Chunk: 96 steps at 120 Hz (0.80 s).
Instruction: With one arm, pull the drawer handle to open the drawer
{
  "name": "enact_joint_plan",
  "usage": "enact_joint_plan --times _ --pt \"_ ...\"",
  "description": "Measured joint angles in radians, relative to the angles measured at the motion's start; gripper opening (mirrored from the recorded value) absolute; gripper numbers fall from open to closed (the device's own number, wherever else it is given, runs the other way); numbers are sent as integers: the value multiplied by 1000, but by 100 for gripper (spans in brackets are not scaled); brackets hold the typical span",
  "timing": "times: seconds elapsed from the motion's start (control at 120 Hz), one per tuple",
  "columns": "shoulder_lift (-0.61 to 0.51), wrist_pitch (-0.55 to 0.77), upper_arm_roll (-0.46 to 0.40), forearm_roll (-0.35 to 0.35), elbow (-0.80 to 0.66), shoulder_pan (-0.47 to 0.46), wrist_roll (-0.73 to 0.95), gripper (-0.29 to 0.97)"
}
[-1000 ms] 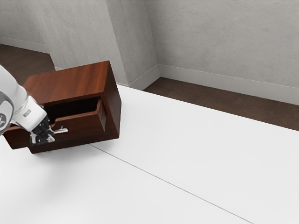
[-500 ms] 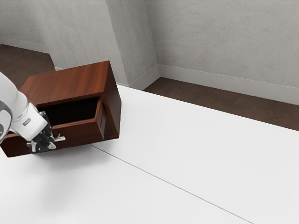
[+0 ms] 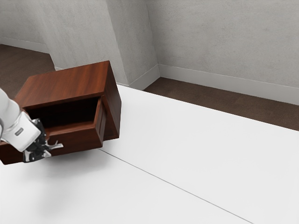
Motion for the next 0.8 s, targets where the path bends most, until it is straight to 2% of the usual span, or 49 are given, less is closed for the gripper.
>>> enact_joint_plan --times 0.433,0.567,0.633,0.742,0.8 --pt "-69 -19 -8 0 -45 0 -7 1" --pt "-104 -35 -9 0 -46 0 -8 10" --pt "-159 -57 -8 0 -46 0 -8 15" --pt "-352 -161 -16 1 -31 0 -9 24" --pt "-380 -237 -23 2 32 0 -8 29"
